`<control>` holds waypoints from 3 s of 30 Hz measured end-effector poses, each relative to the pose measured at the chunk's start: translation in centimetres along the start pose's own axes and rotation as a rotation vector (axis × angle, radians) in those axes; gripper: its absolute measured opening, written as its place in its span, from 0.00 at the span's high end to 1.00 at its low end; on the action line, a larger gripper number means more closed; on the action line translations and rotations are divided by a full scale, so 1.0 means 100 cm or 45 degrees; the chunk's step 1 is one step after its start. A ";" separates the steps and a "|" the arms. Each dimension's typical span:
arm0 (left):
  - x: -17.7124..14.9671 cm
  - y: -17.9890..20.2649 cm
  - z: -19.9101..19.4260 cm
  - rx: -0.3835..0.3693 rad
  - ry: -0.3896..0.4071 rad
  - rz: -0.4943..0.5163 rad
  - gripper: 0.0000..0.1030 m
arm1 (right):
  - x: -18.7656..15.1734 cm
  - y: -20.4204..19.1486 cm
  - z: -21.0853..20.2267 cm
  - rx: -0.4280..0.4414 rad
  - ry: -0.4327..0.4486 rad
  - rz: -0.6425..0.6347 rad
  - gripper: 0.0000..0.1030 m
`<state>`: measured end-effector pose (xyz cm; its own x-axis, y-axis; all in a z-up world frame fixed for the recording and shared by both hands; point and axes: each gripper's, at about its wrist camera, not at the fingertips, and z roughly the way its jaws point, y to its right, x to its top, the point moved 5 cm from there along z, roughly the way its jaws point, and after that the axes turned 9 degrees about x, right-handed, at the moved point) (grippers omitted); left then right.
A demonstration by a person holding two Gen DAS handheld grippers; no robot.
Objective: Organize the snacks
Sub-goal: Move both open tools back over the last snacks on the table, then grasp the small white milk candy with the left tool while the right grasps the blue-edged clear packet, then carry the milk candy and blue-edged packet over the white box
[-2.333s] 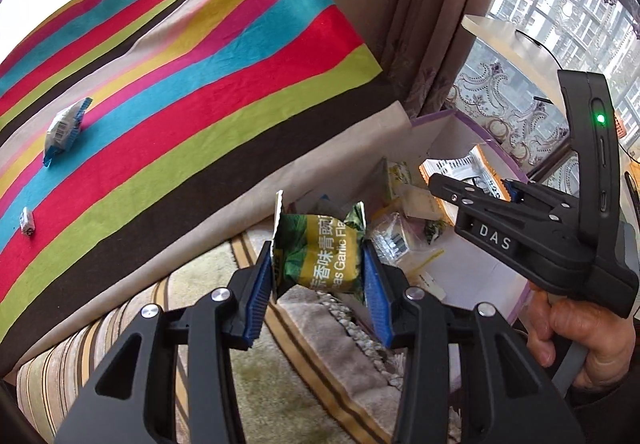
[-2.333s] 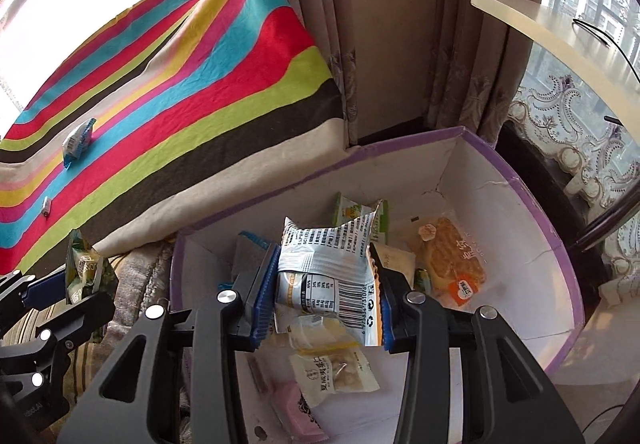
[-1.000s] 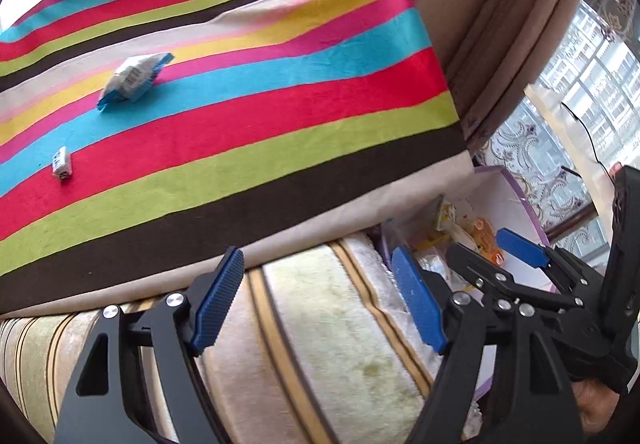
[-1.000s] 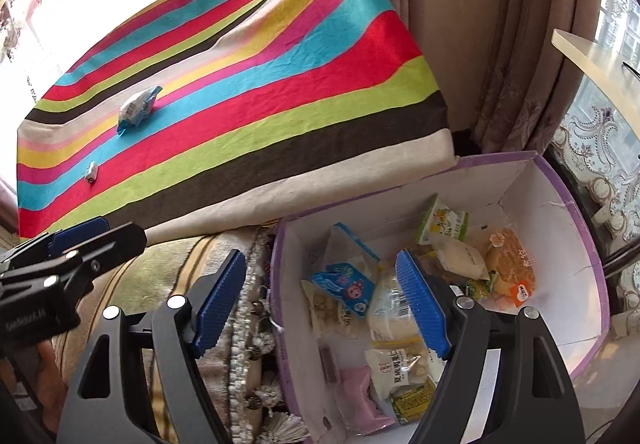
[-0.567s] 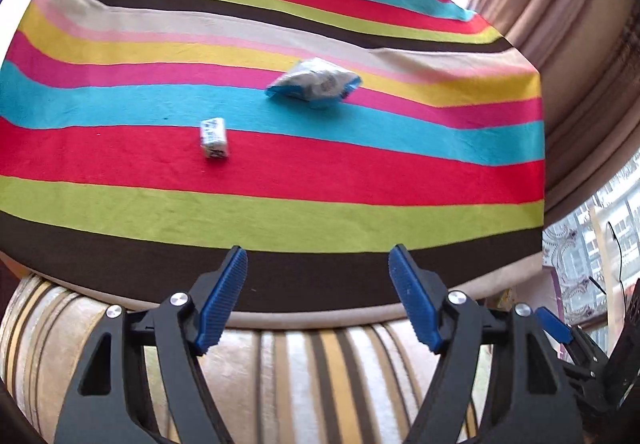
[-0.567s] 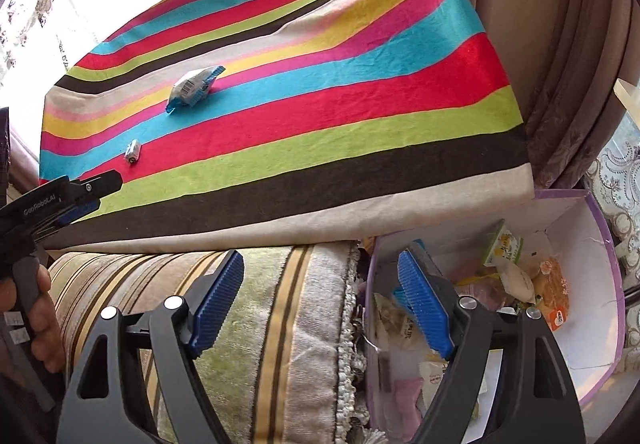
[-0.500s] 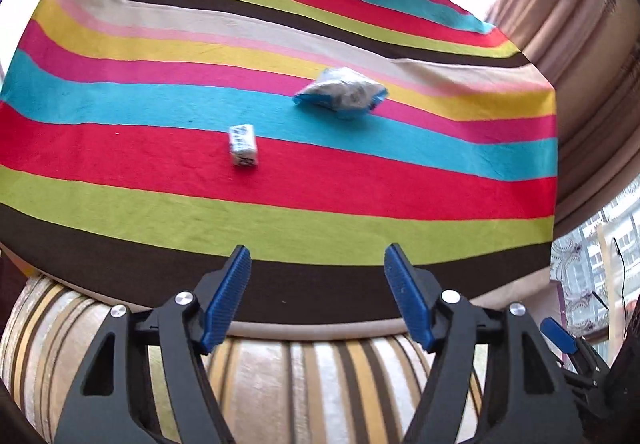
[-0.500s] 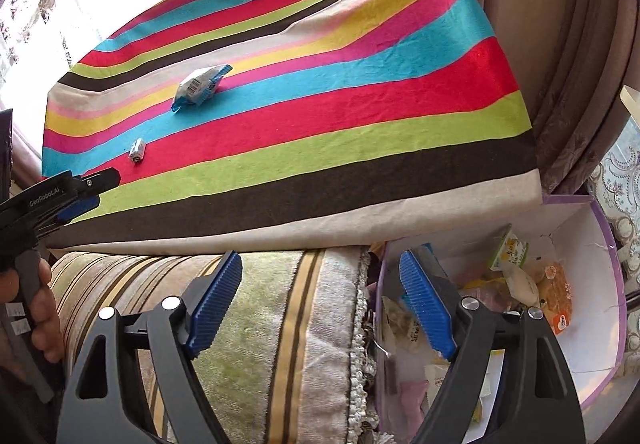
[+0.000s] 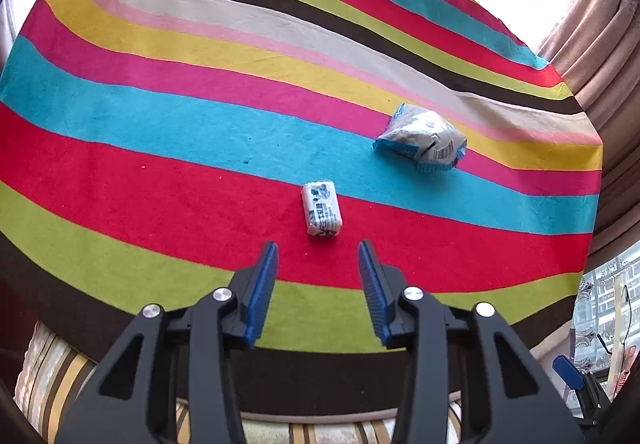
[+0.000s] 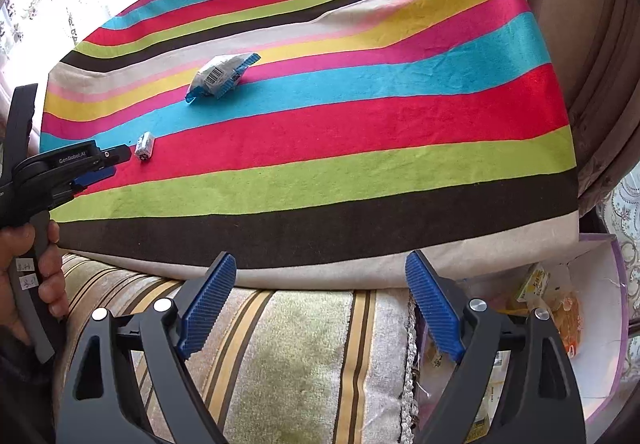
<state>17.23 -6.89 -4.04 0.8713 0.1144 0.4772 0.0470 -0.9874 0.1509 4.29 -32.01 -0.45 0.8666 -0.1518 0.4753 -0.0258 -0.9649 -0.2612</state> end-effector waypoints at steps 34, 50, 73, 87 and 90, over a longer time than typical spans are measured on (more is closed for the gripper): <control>0.035 0.027 0.051 -0.014 0.121 0.765 0.66 | 0.111 -0.049 0.075 0.044 0.111 0.028 0.16; 0.051 -0.008 0.045 0.048 0.152 0.444 0.67 | 0.181 -0.093 0.160 -0.077 0.057 0.057 0.16; 0.043 -0.017 0.024 0.093 0.173 0.294 0.67 | 0.155 -0.092 0.163 -0.011 0.064 -0.012 0.42; 0.018 -0.007 0.013 0.077 0.183 0.265 0.67 | 0.110 -0.090 0.124 0.027 0.063 -0.016 0.47; 0.012 -0.005 0.007 0.072 0.190 0.264 0.67 | 0.101 -0.087 0.115 0.032 0.066 -0.010 0.48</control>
<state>18.63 -6.38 -4.12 0.7837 -0.0800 0.6160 -0.0937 -0.9956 -0.0102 18.95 -22.68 -3.04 0.8398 -0.1555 0.5202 -0.0057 -0.9606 -0.2780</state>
